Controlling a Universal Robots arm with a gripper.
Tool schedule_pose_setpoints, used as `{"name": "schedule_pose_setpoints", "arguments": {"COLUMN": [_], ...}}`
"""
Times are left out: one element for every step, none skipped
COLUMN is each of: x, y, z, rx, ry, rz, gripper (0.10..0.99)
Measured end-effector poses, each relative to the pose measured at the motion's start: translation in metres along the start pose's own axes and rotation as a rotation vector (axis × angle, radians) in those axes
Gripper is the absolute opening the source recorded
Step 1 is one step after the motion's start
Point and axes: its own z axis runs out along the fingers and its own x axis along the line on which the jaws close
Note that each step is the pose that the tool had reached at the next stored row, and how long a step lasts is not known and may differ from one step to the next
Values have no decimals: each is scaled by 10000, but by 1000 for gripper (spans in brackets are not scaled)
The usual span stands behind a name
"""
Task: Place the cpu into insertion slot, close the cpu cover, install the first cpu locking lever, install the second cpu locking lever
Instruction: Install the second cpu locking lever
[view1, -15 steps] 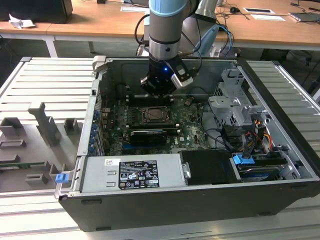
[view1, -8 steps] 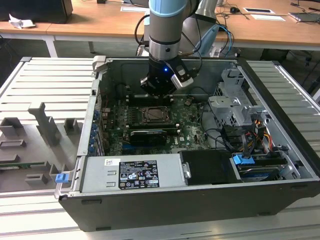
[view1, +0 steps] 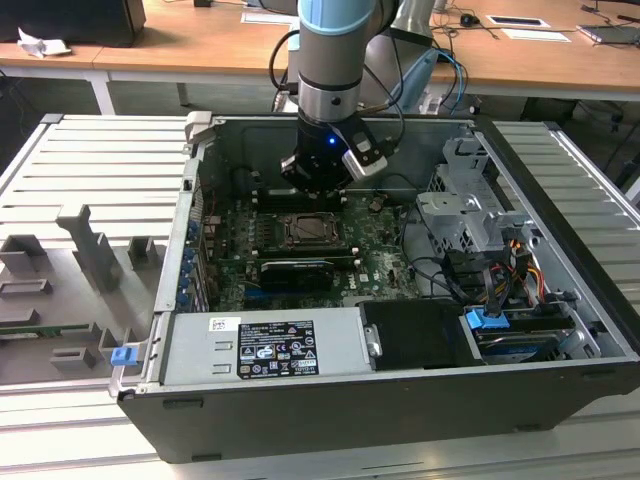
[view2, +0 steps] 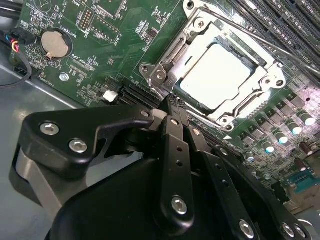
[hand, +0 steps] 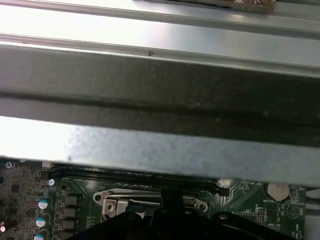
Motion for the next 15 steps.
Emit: {"name": "schedule_pose_setpoints", "arguments": {"x": [1, 1, 2, 3, 3, 4, 4, 4, 3, 3, 1, 1, 0, 0, 1], "y": [-7, -15, -27, -32, -38, -41, -41, -41, -39, -38, -36, -34, -32, -36, -50], "z": [0, -1, -2, -2, -2, -5, -8, -14, -31, -49, -77, -103, -131, -134, -136], "rx": [0, 0, 0, -1, -1, 1, 2, 1, -1, 0, 0, 0, -1, -2, 0], "ry": [0, 0, 0, 0, -1, 1, 1, 0, 0, 0, -1, 0, -1, -1, 1], "rz": [1, 0, 0, 1, 0, 1, 1, 1, 0, 1, 1, 1, 1, -1, 0], "gripper": [106, 106, 106, 106, 106, 106, 106, 106, 106, 106, 106, 106, 106, 106, 106]}}
